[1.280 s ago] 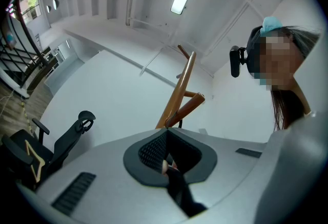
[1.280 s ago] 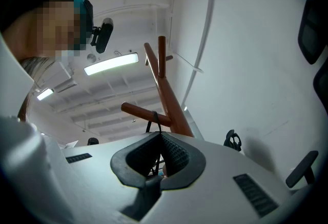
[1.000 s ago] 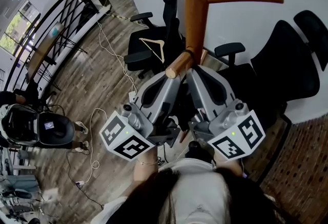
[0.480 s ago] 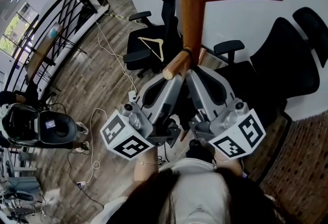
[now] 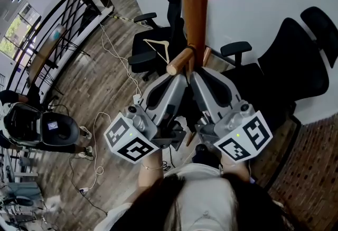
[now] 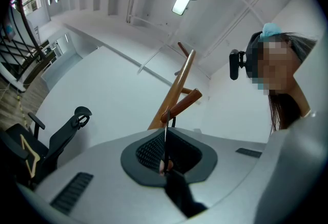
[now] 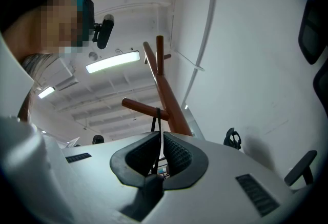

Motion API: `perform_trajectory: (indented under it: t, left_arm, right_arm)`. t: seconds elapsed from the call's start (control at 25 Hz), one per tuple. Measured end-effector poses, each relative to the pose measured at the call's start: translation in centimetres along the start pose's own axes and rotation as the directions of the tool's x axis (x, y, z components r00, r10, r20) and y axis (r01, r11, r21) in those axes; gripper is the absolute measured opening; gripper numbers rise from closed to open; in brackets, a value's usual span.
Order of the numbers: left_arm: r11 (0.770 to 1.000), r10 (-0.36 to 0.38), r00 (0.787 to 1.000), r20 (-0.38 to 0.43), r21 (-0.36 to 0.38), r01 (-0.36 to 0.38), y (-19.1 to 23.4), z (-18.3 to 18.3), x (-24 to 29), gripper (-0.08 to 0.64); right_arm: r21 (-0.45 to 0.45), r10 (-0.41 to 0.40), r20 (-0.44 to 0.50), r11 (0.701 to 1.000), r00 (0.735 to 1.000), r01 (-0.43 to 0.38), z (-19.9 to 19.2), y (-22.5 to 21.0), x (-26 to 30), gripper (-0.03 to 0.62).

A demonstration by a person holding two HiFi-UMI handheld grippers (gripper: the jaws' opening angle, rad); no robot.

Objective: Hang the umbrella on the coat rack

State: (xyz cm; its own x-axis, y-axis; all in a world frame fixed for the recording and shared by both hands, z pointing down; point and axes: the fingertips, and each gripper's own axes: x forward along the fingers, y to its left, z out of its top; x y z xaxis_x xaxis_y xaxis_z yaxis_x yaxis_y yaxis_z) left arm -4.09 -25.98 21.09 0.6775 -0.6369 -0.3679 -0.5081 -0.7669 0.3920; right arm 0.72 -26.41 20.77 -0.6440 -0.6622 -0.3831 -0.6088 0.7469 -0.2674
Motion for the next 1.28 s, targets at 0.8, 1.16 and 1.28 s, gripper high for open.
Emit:
perform_trajectory:
  t: [0.8,1.16,1.28]
  left_arm:
    - [1.000,0.015,1.000,-0.021,-0.002,-0.015,-1.5,-0.3,-2.0,0.009]
    - [0.999,0.033,0.999,-0.021,0.015,-0.033,-2.8,-0.7,-3.9,0.009]
    - [0.999,0.036,0.999,-0.018,0.014,-0.036,-2.8,-0.9,-4.5,0.009]
  right_arm:
    - [-0.067,-0.095,-0.005,0.993,0.996,0.094,0.4,0.3,-2.5,0.038]
    - [-0.066,-0.115,-0.008,0.991,0.993,0.114,-0.1,1.6,-4.4,0.038]
    - [-0.067,-0.118,-0.009,0.991,0.993,0.117,-0.5,1.9,-4.7,0.038]
